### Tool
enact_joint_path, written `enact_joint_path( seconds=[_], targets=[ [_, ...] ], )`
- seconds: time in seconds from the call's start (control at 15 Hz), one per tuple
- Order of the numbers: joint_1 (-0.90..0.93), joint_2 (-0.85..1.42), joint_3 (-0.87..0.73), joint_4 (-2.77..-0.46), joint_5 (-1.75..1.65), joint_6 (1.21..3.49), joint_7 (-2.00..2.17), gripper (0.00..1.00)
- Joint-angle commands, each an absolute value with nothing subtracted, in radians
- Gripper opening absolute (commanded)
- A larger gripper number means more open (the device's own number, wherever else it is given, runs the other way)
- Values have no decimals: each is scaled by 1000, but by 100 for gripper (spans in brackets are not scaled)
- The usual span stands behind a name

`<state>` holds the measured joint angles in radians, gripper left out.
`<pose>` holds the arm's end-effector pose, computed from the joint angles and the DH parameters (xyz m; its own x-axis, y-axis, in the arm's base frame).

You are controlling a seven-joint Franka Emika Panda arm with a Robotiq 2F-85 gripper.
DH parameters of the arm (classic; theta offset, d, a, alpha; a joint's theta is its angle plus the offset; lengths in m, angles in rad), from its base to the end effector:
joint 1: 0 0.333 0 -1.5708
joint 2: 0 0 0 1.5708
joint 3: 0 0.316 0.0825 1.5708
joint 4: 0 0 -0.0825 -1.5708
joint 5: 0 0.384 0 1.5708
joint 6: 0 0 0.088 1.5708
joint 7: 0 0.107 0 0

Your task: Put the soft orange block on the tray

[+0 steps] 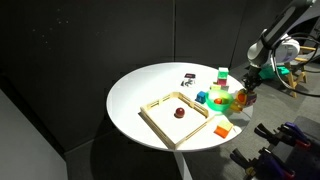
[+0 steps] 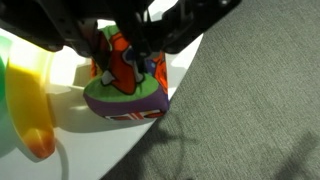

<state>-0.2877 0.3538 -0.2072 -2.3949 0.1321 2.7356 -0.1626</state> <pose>0.4331 -0.2454 0.1736 0.9041 -0.4273 -0.0037 -0.4271 -0.9040 0.0191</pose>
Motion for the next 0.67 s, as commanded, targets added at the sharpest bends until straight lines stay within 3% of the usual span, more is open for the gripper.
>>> enact_joint_path(
  seconds=[0.0, 0.6],
  targets=[
    [-277, 316, -229, -2401, 75, 2693, -125, 6],
    [-233, 200, -247, -2424, -20, 2602, -59, 6]
  ],
)
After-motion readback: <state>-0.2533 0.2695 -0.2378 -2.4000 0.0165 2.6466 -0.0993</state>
